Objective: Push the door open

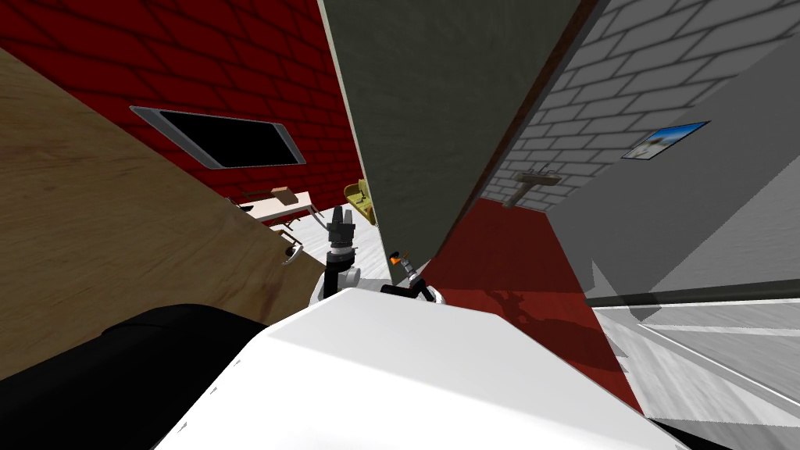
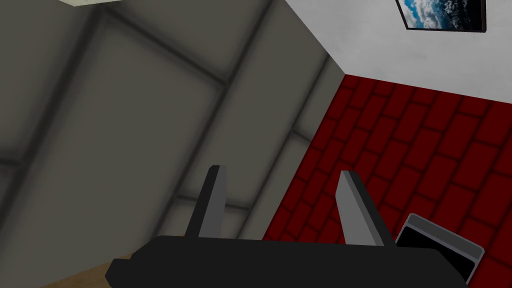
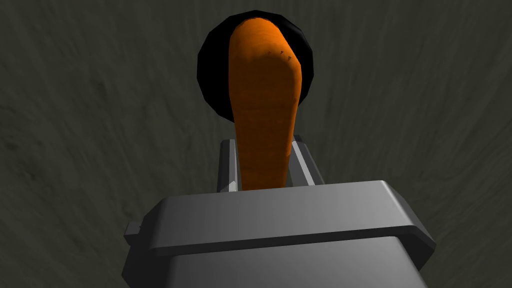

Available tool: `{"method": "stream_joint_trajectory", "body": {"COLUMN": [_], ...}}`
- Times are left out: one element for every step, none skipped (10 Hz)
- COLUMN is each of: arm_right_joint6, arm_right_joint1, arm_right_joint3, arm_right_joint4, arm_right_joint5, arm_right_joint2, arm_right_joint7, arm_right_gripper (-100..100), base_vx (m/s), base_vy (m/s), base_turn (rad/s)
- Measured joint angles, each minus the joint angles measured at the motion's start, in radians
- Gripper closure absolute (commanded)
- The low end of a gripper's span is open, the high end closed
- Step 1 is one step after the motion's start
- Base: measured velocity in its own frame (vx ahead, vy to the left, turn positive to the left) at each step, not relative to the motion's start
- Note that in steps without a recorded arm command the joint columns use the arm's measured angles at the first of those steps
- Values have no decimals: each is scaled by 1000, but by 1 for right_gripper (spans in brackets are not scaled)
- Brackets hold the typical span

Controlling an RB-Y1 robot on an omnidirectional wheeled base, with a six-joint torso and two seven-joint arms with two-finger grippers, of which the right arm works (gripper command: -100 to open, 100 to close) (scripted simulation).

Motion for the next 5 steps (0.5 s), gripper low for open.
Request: {"method": "stream_joint_trajectory", "body": {"arm_right_joint6": [0, 3, 10, 21, 10], "arm_right_joint1": [0, 5, 12, 16, 11], "arm_right_joint3": [-9, -18, -28, -40, -57], "arm_right_joint4": [4, -3, -16, -28, -10], "arm_right_joint5": [-2, -4, -5, -7, -10], "arm_right_joint2": [-4, -11, -20, -24, -21], "arm_right_joint7": [1, 3, 6, 9, 15], "arm_right_gripper": [100, 100, 100, 100, 100], "base_vx": [84, 109, 127, 132, 100], "base_vy": [172, 167, 197, 228, 178], "base_turn": [-48, -25, -30, -47, -37]}}
